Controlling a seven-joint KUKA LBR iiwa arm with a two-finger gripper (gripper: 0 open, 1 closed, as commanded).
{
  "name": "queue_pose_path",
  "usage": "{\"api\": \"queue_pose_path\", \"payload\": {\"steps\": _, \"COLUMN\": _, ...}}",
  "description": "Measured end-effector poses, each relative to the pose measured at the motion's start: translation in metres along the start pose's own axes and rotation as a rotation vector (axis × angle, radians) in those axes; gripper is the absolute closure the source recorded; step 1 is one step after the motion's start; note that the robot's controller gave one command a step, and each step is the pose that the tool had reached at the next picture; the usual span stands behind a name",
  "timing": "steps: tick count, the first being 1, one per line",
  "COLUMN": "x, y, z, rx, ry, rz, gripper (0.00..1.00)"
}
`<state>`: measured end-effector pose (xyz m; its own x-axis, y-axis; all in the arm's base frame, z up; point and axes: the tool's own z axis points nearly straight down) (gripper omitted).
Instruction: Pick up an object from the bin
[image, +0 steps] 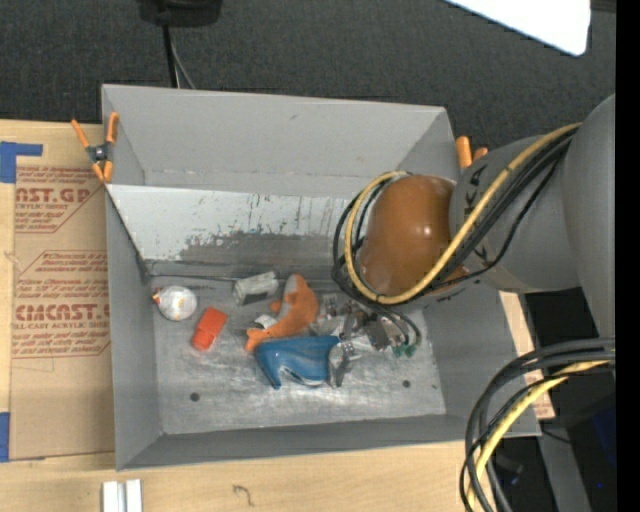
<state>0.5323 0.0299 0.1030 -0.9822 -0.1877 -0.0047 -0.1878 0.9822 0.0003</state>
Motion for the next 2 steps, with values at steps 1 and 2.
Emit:
{"api": "queue_pose_path", "payload": {"steps": 1, "x": -0.008, "y": 0.0, "z": -0.015, "rx": 0.0, "ry": 0.004, "rz": -0.09, "gripper": 1.0}}
{"api": "queue_pose_path", "payload": {"steps": 2, "x": -0.012, "y": 0.003, "z": -0.037, "rx": -0.002, "ry": 0.014, "rz": 0.031, "gripper": 1.0}}
